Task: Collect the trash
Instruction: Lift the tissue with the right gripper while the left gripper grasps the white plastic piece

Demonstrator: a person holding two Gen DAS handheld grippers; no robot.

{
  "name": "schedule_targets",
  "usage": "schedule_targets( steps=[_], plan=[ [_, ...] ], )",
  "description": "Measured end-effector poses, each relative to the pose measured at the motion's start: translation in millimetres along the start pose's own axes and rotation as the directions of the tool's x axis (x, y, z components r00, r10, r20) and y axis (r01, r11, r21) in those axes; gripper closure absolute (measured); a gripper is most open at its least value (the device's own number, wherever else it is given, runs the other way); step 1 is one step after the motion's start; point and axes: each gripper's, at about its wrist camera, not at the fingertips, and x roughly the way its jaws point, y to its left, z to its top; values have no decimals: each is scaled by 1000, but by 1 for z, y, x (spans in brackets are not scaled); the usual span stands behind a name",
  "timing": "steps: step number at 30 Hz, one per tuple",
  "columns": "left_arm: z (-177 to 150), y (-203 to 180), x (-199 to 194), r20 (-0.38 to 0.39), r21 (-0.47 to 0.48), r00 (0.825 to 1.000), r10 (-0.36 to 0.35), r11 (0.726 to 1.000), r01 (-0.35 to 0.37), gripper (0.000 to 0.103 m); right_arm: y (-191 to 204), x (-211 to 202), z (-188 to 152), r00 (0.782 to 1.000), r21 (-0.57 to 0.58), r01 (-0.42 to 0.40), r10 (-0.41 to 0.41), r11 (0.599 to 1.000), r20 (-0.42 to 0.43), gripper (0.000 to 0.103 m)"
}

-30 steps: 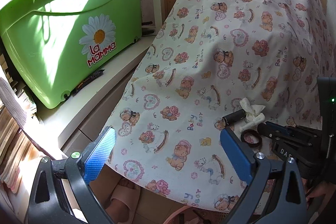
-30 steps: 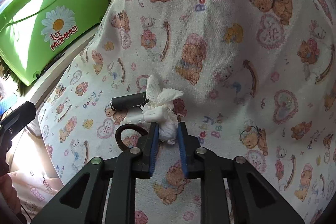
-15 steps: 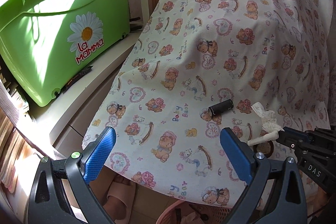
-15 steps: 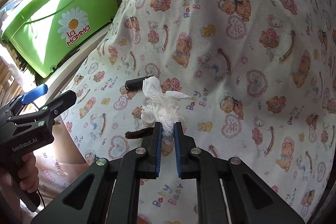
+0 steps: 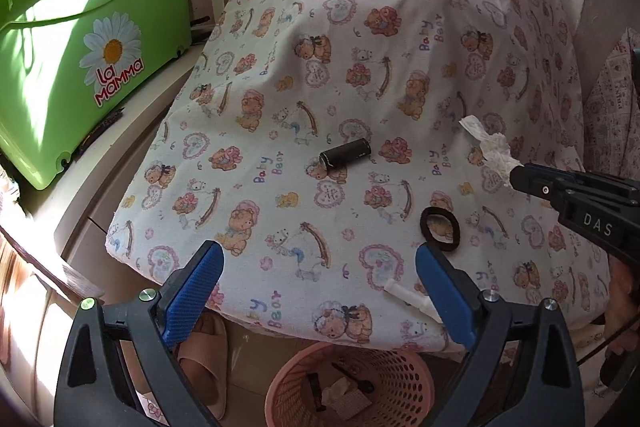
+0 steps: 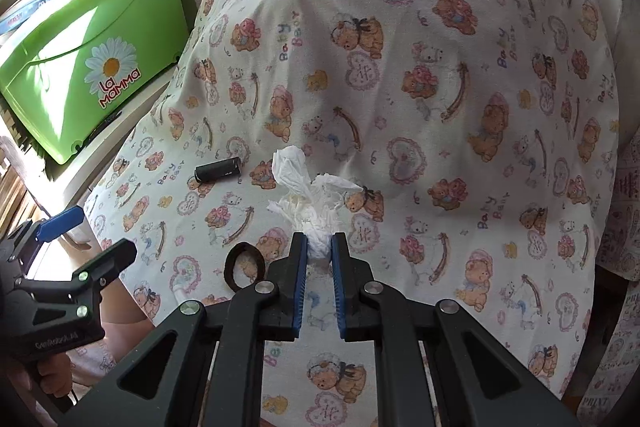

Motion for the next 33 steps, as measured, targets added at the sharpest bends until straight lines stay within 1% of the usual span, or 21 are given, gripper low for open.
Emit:
schedule_targets(
  steps=[1, 3, 6, 9, 12, 17, 20, 23, 25, 30, 33],
  plan=[
    [-4, -7, -3, -8, 20, 1000, -28, 999, 28, 8, -1, -1, -1, 1000, -1, 5, -5, 1000, 1, 91],
    [-11, -18, -6, -16, 72, 999, -51, 996, 52, 8, -2, -6, -3, 1000, -5, -1, 1, 1000, 2, 91],
    [-20, -30, -9, -12, 132, 999, -39, 990, 40, 7, 1, -13, -9, 1000, -11, -5, 5, 1000, 8, 91],
    [-23, -39, -8, -12, 181, 997, -78, 980, 79, 7, 5, -18, -15, 1000, -14, -22, 22, 1000, 8, 91],
    [-23, -46, -1, -12, 229, 996, -85, 970, 85, 7, 11, -20, -20, 1000, -31, -24, 24, 999, 6, 91],
    [-24, -50, 20, -56, 238, 996, -67, 968, 78, 8, 11, -20, -25, 1000, -34, -29, 29, 999, -8, 91],
    [-26, -55, 23, -43, 257, 997, -62, 964, 71, 8, 10, -20, -25, 1000, -39, -22, 22, 999, -7, 90],
    [-25, -60, 26, -36, 271, 997, -71, 959, 78, 9, 6, -21, -25, 1000, -32, -26, 26, 999, -6, 91],
    [-24, -63, 27, -35, 273, 996, -84, 958, 91, 12, 3, -23, -24, 1000, -24, -25, 25, 999, 0, 91],
    [-23, -65, 31, -48, 263, 994, -100, 959, 110, 29, -6, -26, -21, 1000, 7, -27, 27, 1000, 8, 90],
    [-23, -63, 36, -70, 242, 991, -112, 962, 126, 30, -10, -29, -20, 1000, 15, -25, 25, 1000, 15, 91]
  ],
)
